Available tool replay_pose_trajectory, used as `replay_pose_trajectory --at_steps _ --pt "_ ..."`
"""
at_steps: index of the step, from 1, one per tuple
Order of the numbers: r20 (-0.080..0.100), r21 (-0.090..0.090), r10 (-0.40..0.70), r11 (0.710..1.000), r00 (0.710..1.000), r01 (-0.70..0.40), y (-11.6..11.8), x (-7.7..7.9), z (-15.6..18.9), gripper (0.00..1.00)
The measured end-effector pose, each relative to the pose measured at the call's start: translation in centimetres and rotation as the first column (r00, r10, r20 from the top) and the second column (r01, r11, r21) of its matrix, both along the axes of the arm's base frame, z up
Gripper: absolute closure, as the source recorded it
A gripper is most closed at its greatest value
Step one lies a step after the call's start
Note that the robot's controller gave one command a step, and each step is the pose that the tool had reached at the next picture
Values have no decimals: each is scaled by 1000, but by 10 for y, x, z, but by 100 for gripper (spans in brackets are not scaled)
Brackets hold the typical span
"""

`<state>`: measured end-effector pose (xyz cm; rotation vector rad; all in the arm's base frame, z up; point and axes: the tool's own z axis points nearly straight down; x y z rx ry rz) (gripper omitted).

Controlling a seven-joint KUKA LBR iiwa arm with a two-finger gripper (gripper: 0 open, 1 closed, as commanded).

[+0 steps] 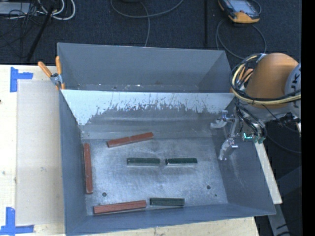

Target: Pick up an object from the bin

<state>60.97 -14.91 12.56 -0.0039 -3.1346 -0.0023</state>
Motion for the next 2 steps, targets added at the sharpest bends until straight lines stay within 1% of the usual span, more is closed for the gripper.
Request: replay_pose_trajectory --at_steps 1,2 --pt "7 -1 3 1000 1000 -3 0 2 4 0" --pt "25 -3 -21 1000 999 21 71 -23 -48 100"
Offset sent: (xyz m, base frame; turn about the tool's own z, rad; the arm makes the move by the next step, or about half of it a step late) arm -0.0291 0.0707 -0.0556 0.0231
